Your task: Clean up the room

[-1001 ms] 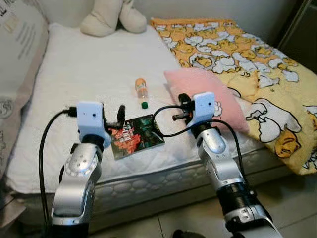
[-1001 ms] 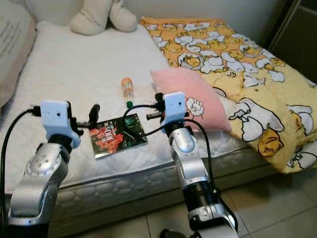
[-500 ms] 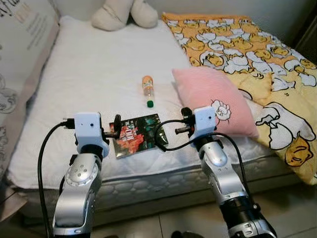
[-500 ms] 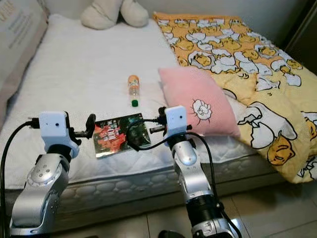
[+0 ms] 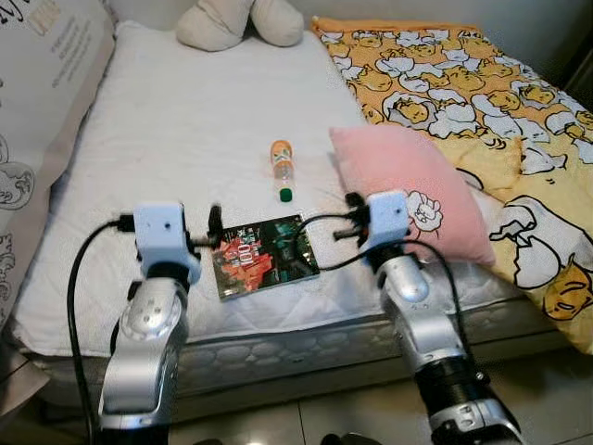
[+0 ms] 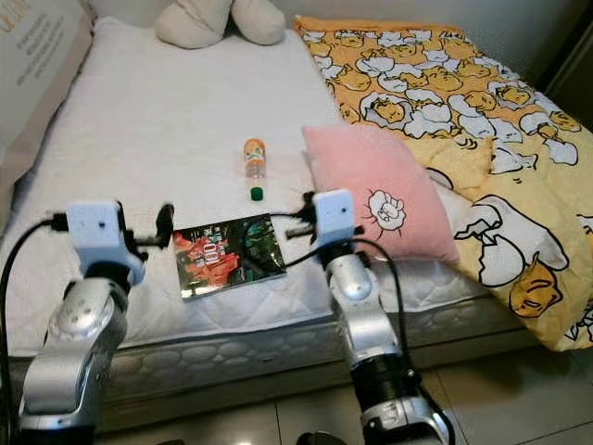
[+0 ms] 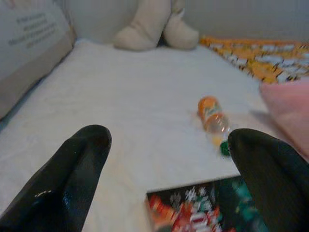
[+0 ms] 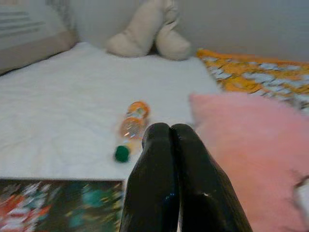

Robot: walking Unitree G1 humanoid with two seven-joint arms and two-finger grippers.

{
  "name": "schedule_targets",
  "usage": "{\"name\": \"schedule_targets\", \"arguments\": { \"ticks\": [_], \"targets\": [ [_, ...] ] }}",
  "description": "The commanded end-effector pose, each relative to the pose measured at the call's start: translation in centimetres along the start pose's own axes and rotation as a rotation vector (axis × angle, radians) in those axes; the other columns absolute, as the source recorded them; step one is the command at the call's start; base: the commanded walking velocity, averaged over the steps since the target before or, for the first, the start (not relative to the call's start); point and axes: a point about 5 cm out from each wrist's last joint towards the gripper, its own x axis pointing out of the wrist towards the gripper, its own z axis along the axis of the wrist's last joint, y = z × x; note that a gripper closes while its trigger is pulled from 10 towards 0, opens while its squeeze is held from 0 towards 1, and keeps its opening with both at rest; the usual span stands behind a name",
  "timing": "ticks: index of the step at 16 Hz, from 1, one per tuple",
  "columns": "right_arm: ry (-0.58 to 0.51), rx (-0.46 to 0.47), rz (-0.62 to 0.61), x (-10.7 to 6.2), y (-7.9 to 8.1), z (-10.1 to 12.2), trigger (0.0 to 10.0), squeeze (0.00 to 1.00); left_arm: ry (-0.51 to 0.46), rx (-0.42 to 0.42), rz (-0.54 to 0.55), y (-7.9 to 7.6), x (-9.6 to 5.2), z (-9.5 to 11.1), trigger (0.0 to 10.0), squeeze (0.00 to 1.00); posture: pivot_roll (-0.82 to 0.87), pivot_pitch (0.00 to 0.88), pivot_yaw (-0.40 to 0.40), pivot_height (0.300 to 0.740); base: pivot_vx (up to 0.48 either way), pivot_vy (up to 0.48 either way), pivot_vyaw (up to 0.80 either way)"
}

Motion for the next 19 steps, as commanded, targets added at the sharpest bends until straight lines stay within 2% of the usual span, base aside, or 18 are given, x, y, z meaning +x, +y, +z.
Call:
{"name": "schedule_targets", "arguments": {
  "ticks": [1, 3, 6, 7, 8, 10, 13, 19],
  "targets": [
    [-0.028, -0.019, -0.028, 0.2, -0.6, 0.5, 10.0, 0.00, 0.003, -0.014, -0.012, -0.4, 0.1, -0.2, 10.0, 1.00, 0.02, 0.000, -0.038, 0.740, 0.000, 0.000, 0.00],
    [-0.076, -0.021, -0.060, 0.5, -1.3, 1.4, 10.0, 0.00, -0.036, 0.012, -0.033, -1.1, 0.3, 0.3, 10.0, 1.00, 0.00, 0.000, -0.028, 0.740, 0.000, 0.000, 0.00],
    [-0.093, -0.006, -0.076, 0.3, -1.9, 1.6, 10.0, 0.00, -0.020, -0.004, -0.036, -1.2, 0.8, 0.0, 10.0, 1.00, 0.00, 0.000, -0.024, 0.740, 0.000, 0.000, 0.00],
    [-0.085, -0.001, -0.078, 0.2, -1.9, 1.3, 10.0, 0.00, 0.000, -0.034, -0.118, -1.9, 0.8, -0.1, 10.0, 1.00, -0.01, 0.000, -0.019, 0.740, 0.000, 0.000, 0.00],
    [-0.085, 0.001, -0.076, 0.1, -1.7, 1.3, 10.0, 0.00, -0.007, -0.003, -0.142, -2.4, 0.8, 0.0, 10.0, 0.00, -0.01, 0.000, -0.018, 0.740, 0.304, -0.368, 0.00],
    [-0.086, 0.001, -0.075, 0.2, -1.5, 1.3, 10.0, 0.00, -0.021, 0.027, -0.135, -2.8, 0.9, 0.1, 10.0, 0.00, -0.02, 0.000, -0.010, 0.740, 0.322, -0.352, 0.00],
    [-0.074, 0.003, -0.067, 0.2, -1.6, 1.1, 10.0, 0.00, -0.006, -0.035, -0.116, -2.3, 1.4, -0.3, 10.0, 0.00, -0.04, 0.000, -0.002, 0.740, 0.322, -0.352, 0.00],
    [-0.053, 0.001, -0.061, 0.1, -1.6, 0.6, 10.0, 0.00, -0.023, -0.025, -0.116, -2.4, 1.7, -0.1, 10.0, 0.00, -0.04, 0.000, -0.003, 0.740, 0.323, -0.352, 0.00]
  ]
}}
